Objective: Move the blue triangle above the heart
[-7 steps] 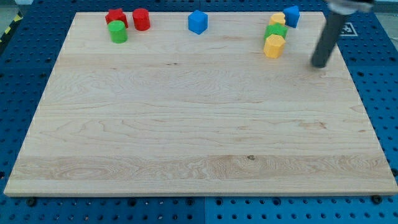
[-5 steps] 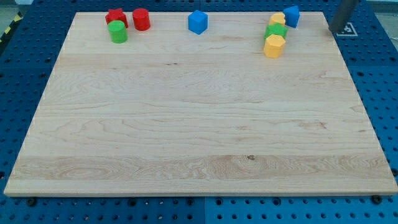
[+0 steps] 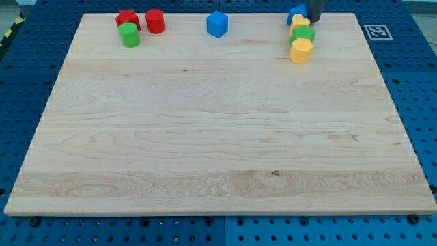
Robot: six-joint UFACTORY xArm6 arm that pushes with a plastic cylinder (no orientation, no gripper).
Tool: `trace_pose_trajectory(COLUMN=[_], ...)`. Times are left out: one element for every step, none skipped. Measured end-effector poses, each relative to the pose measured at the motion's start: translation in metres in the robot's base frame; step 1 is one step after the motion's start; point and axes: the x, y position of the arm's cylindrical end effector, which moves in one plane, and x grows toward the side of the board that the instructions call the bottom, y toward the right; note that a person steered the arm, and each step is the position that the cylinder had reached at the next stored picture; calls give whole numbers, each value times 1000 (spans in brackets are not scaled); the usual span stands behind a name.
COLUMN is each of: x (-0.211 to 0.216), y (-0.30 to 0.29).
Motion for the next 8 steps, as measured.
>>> trace_pose_trajectory(x=[0, -14, -18, -18, -18, -18, -18, -18], y=[6, 25, 23, 17, 6, -1, -4, -10])
